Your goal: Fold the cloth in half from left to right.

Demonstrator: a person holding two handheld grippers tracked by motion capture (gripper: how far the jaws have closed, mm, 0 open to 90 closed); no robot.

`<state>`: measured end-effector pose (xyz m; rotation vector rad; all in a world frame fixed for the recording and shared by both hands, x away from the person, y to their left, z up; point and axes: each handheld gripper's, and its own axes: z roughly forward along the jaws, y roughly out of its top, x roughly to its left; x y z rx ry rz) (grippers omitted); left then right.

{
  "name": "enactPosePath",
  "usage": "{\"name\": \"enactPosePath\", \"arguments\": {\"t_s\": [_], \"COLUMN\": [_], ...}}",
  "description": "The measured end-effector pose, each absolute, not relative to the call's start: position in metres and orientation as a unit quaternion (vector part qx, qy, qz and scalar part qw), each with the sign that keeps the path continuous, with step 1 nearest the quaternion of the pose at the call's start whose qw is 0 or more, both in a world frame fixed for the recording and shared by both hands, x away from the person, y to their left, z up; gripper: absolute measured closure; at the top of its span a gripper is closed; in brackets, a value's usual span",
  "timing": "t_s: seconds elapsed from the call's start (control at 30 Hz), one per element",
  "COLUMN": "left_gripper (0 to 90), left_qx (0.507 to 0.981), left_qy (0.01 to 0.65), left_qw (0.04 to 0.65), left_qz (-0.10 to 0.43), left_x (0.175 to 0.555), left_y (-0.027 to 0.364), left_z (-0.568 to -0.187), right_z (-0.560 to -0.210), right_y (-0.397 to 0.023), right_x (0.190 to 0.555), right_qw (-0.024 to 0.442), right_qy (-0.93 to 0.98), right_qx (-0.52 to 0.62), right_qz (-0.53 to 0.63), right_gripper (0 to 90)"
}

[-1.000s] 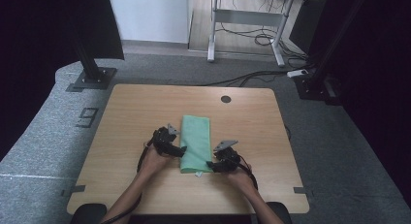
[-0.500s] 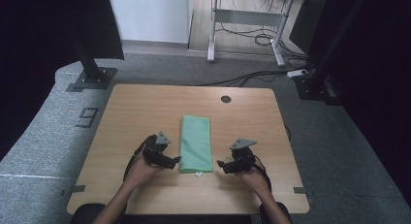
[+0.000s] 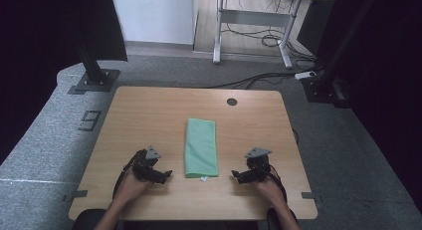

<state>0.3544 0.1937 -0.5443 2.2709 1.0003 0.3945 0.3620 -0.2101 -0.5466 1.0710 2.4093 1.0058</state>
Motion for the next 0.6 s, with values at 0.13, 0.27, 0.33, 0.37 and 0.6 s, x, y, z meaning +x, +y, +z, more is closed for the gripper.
{"name": "enactPosePath", "arguments": {"t_s": [0.13, 0.27, 0.33, 0.37, 0.6], "left_gripper": [0.0, 0.0, 0.0, 0.0, 0.0], "left_qx": [0.855, 0.856, 0.856, 0.856, 0.856], "left_qy": [0.382, 0.38, 0.38, 0.38, 0.38], "left_qw": [0.322, 0.323, 0.323, 0.323, 0.323], "left_qz": [0.142, 0.14, 0.14, 0.14, 0.14], "left_x": [0.3557, 0.3561, 0.3562, 0.3562, 0.3562], "left_y": [0.1952, 0.1957, 0.1957, 0.1957, 0.1957], "left_z": [-0.5489, -0.549, -0.5491, -0.5491, -0.5491], "right_z": [-0.5515, -0.5563, -0.5568, -0.5568, -0.5568], "right_y": [-0.2116, -0.2142, -0.2148, -0.2148, -0.2148], "right_x": [0.3622, 0.363, 0.3631, 0.3631, 0.3627], "right_qw": [0.16, 0.156, 0.157, 0.157, 0.159], "right_qy": [0.843, 0.84, 0.839, 0.839, 0.838], "right_qx": [0.375, 0.382, 0.382, 0.382, 0.383], "right_qz": [0.35, 0.353, 0.355, 0.355, 0.354], "right_gripper": [0.0, 0.0, 0.0, 0.0, 0.0]}}
